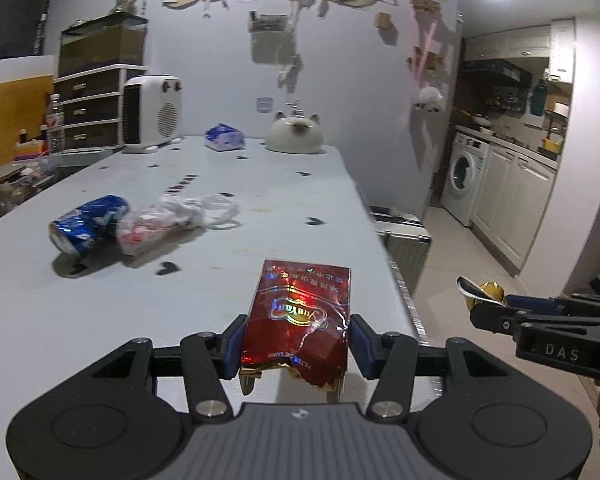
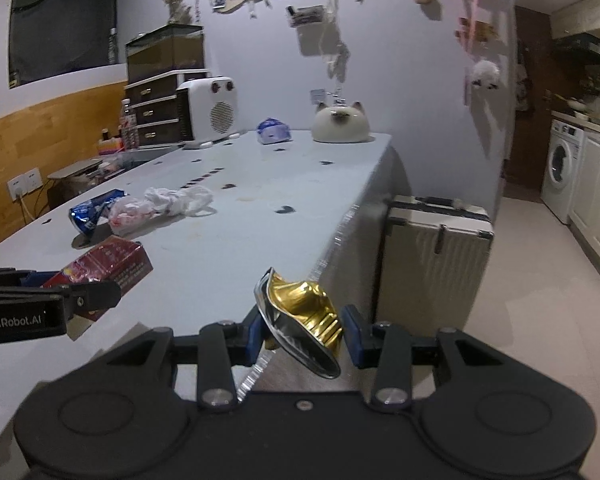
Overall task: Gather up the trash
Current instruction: 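Carry the red packet and gold wrapper over the bin with both grippers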
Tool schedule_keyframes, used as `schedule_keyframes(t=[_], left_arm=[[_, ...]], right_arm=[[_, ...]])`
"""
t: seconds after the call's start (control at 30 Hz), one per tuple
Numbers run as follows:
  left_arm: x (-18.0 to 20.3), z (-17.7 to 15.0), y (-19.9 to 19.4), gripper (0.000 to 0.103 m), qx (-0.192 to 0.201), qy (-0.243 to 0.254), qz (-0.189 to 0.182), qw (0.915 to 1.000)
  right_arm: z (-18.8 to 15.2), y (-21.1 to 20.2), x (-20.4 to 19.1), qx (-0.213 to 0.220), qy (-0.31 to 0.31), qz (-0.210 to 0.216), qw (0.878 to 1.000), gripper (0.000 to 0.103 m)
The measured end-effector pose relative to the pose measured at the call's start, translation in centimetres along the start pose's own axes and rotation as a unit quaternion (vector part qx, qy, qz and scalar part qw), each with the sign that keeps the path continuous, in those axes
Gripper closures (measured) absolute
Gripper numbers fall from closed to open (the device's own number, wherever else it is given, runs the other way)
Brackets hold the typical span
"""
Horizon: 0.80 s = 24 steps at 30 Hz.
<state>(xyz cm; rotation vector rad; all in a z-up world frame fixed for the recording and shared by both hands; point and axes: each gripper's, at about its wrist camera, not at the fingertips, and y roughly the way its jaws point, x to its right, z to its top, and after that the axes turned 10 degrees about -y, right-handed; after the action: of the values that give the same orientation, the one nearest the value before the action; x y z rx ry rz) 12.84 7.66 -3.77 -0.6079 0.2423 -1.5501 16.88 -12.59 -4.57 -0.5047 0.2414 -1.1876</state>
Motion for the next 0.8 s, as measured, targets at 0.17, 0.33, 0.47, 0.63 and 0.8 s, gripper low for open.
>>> schedule_keyframes(t=[0.17,0.33,0.47,0.63,0.8], left_arm=[[3.5,-1.4,0.3,0.05,-0.013,0.013,-0.027,0.9995],[7.2,-3.1,0.5,0.05,-0.025,0.029,-0.054,0.9978],[9.9,-4.2,0.8,0.05,-0.036,0.041,-0.07,0.9961],[13.2,-5.9,1.1,0.05,-0.05,0.046,-0.091,0.9935],[16.1,-8.2,2.2,0.05,-0.081,0.053,-0.112,0.989]], right_arm=[[-2.1,-1.9,2.4,-0.006,0.017,-0.021,1.0,0.061],[-4.3,-3.8,5.3,-0.01,0.039,-0.045,0.998,0.061],[-6.0,-5.2,7.4,-0.015,0.055,-0.06,0.997,0.061],[-8.2,-6.7,10.0,-0.019,0.073,-0.077,0.994,0.061],[-10.6,-7.2,12.1,-0.031,0.088,-0.087,0.992,0.061]])
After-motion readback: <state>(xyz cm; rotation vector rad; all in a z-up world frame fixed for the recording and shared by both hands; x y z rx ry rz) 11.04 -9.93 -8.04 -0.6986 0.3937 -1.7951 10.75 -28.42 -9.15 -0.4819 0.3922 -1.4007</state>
